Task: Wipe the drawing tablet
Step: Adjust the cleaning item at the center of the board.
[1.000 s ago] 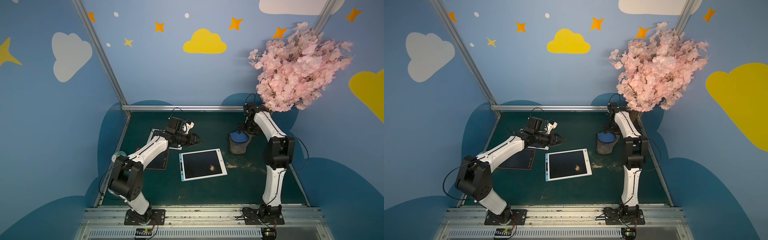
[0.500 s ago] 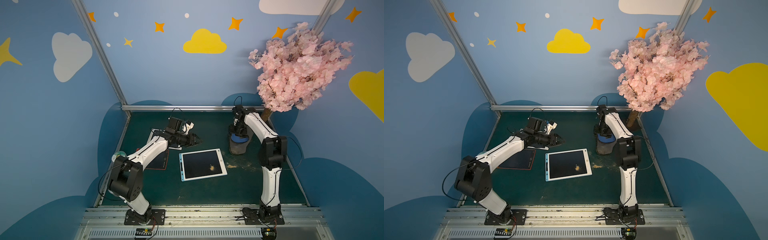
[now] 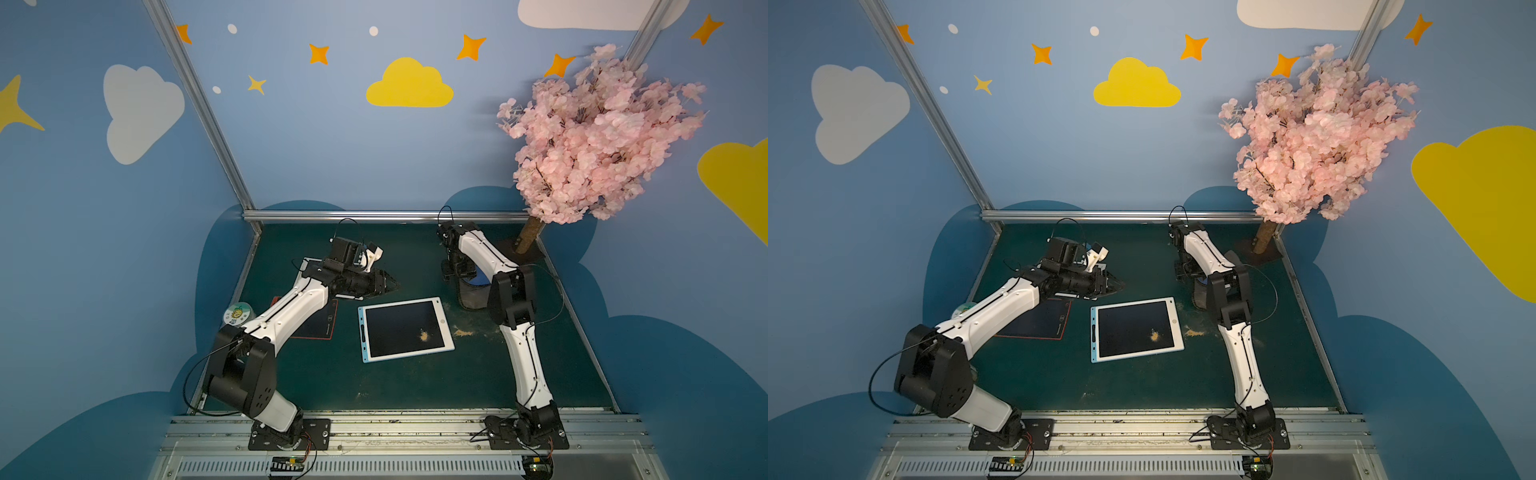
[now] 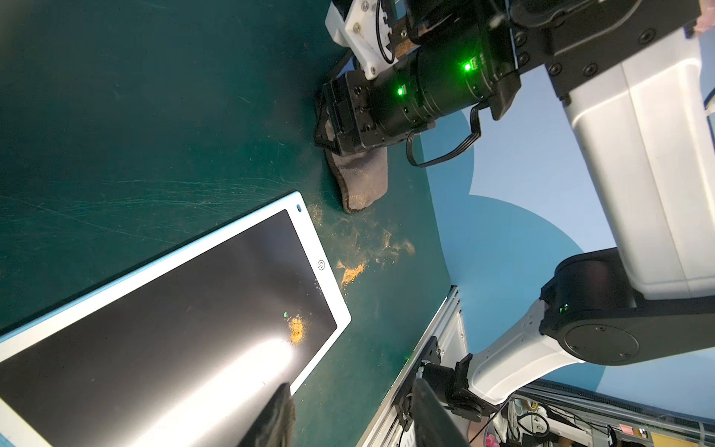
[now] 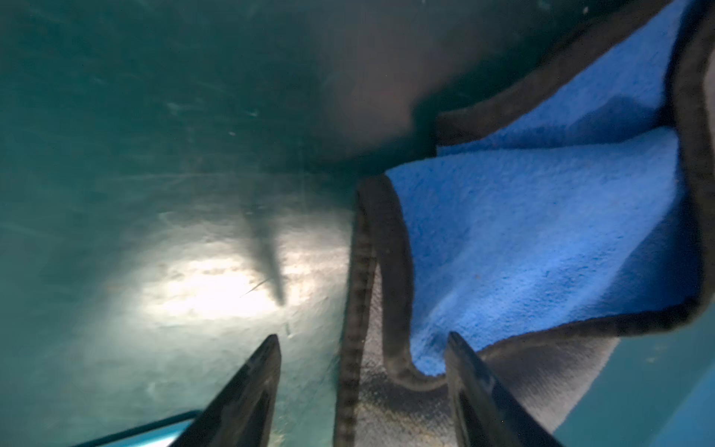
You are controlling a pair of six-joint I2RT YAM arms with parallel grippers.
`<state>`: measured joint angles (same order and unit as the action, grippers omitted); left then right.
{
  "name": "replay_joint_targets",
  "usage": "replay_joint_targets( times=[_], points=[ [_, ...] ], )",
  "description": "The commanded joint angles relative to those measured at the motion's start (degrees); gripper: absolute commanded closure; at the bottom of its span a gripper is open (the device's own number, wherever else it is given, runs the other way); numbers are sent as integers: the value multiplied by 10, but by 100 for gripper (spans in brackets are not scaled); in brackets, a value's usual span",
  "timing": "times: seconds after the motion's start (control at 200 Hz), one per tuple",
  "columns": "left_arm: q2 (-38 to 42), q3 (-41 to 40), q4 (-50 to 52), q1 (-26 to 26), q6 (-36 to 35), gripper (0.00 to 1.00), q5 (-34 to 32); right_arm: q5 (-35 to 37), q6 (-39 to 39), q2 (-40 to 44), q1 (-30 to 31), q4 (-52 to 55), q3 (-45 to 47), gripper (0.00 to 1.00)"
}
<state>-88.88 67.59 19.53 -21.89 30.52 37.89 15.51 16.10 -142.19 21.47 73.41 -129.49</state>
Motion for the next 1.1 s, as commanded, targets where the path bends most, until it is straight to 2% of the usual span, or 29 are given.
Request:
replay_joint_targets(
  times=[0.0, 0.15, 0.255, 0.415, 0.596, 0.751, 0.921, 1.096],
  points=[
    [17, -4, 11, 5, -13, 50, 0, 34, -1, -17, 1, 23, -12, 40],
    [18, -5, 11, 7, -15, 50, 3, 46, 1, -30, 1, 23, -11, 51],
    [16, -4, 9, 8, -14, 50, 4, 41, 0, -36, 2, 22, -10, 74],
    [13, -3, 9, 10, -14, 51, 5, 45, 3, -39, 4, 22, -7, 100],
    [13, -1, 10, 10, -13, 50, 5, 74, 5, 8, 3, 23, -7, 100],
    [13, 0, 11, 12, -12, 50, 4, 99, 23, 95, -11, 30, -3, 100],
    [10, 2, 6, 10, -8, 50, 5, 66, 27, 211, -21, -30, 54, 100],
    [10, 2, -3, 10, -1, 50, 9, 15, 26, 248, -25, -54, 69, 100]
  ],
)
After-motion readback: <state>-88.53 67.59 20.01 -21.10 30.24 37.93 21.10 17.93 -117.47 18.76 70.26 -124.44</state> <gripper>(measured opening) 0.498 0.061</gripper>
